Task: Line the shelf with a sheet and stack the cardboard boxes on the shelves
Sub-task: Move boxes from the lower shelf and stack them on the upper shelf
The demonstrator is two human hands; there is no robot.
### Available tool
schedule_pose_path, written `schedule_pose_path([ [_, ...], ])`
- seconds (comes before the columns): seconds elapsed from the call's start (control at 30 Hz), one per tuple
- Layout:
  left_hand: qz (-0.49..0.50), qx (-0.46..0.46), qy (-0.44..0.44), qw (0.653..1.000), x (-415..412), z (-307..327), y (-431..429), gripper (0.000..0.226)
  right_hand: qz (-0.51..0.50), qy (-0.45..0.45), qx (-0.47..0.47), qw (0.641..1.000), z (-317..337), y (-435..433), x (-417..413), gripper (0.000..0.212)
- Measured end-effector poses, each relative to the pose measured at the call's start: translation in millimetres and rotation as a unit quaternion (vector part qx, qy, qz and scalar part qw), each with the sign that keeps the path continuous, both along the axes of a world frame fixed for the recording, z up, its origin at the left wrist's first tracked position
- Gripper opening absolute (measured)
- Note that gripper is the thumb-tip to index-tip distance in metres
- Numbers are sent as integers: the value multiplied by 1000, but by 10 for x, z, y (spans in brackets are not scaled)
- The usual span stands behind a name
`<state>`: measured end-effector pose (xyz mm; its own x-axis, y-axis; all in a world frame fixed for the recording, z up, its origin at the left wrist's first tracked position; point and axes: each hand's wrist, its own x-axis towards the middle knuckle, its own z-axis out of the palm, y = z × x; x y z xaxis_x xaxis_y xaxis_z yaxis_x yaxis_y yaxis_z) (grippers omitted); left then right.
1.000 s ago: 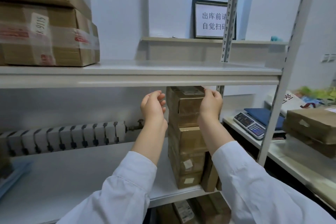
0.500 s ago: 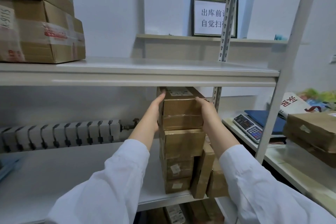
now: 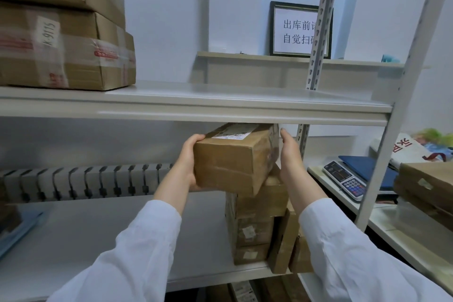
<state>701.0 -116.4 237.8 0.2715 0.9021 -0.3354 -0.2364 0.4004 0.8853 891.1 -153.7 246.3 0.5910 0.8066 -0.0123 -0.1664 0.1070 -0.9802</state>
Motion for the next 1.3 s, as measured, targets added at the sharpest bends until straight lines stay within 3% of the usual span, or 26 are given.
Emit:
schedule_pose_path([
  [0.17, -7, 22, 30, 999, -421, 51, -53, 46, -57, 9, -8, 998, 7, -2, -117, 76],
  [0.27, -10, 24, 47, 999, -647, 91, -95, 55, -84, -22, -22, 996, 81, -109, -251, 65],
  [0.4, -3, 38, 66, 997, -906, 143, -193, 62, -73, -85, 21, 994, 178, -240, -492, 32],
  [0.6, -25, 39, 54, 997, -1299, 231, -337, 97, -94, -180, 28, 979, 378, -462, -850, 36],
  [0.93, -39, 75, 122, 989, -1822, 502, -575, 68, -71, -324, -2, 943, 730, -657, -1259, 62],
  [1.17, -38, 128, 3, 991, -2110, 706, -560, 84, -111, -387, 72, 912, 1174, -888, -1558, 54],
  [1.3, -14, 163, -28, 986, -2075, 905, -681, 67, -173, -373, 174, 895, 1308, -869, -1653, 41],
])
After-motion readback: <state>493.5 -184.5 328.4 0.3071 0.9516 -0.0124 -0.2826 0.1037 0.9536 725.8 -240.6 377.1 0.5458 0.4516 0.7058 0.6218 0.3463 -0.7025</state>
